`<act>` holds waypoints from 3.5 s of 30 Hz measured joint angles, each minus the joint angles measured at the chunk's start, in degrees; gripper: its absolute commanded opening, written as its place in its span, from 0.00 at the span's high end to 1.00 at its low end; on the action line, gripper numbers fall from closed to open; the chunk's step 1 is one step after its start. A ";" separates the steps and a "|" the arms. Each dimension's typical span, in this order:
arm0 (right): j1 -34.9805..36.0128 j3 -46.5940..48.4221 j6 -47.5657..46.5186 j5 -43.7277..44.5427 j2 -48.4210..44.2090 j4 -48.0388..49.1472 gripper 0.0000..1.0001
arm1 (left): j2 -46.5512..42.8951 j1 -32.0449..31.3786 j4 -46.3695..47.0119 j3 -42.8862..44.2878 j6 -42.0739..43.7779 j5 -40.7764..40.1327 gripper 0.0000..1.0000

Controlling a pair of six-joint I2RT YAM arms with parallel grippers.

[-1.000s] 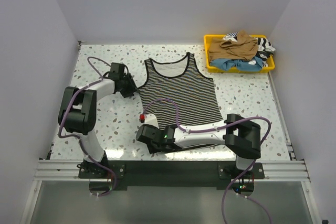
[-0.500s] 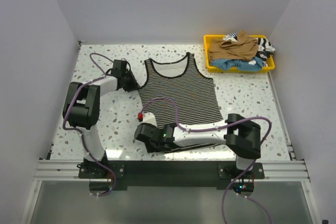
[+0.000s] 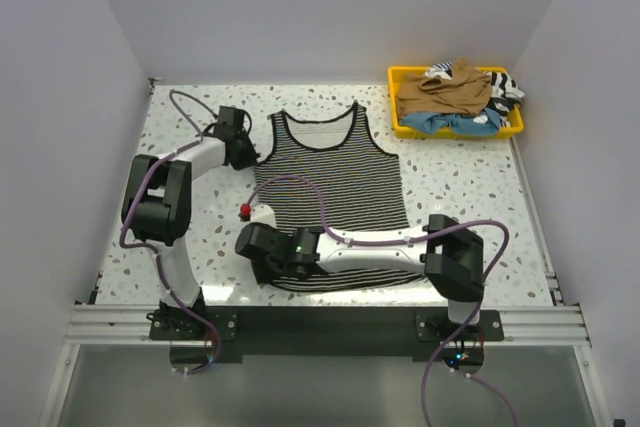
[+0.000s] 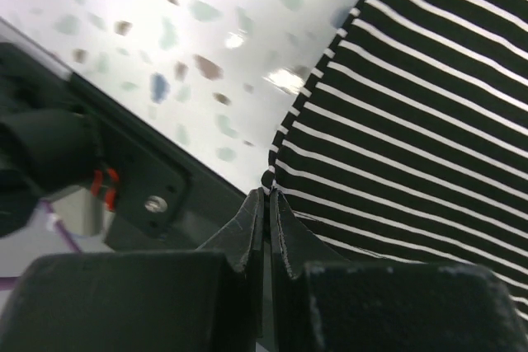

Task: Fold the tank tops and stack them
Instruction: Fold the tank top

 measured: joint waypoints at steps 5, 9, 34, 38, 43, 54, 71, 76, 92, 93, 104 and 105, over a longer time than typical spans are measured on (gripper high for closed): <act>0.15 7.96 -0.33 -2.78 6.19 1.05 1.00 | -0.07 1.97 -3.67 3.48 1.33 -3.30 1.00; 0.20 10.19 -0.35 -4.11 9.22 2.14 1.00 | -0.33 2.97 -6.45 5.81 2.97 -5.16 1.00; 0.22 -24.02 10.93 3.91 -13.42 13.11 1.00 | 0.63 -12.79 -8.55 13.16 3.93 -7.30 1.00; 0.24 -28.89 13.09 4.94 -15.58 13.94 1.00 | 2.19 -15.04 -8.50 13.79 3.93 -7.98 1.00; 0.26 -31.54 14.88 5.44 -17.22 14.12 1.00 | 2.95 -17.11 -8.55 14.01 3.91 -8.85 1.00; 0.42 -34.62 17.27 7.52 -21.73 13.99 1.00 | 3.98 -19.58 -8.66 16.48 3.89 -9.99 1.00; 2.19 -39.69 21.20 8.92 -23.98 13.90 1.00 | 7.13 -22.64 -8.63 17.77 3.87 -10.08 1.00; 2.91 -40.04 22.45 10.25 -25.05 13.00 0.92 | 7.23 -22.95 -8.44 17.77 3.91 -9.99 0.86; 8.17 -29.44 22.21 21.75 -27.19 -5.31 0.63 | -2.75 -18.53 -4.66 12.28 2.82 -8.31 0.62; 8.17 -26.34 20.59 22.16 -24.33 -5.62 0.67 | -3.19 -17.75 -4.39 11.76 2.25 -8.37 0.66; 6.34 -14.88 7.28 19.45 -2.05 -2.10 0.73 | 4.74 -14.56 -3.13 8.09 0.92 -5.70 0.81; 6.19 -14.40 6.47 18.69 -0.52 -1.55 0.74 | 6.01 -14.32 -2.89 8.13 0.81 -5.92 0.81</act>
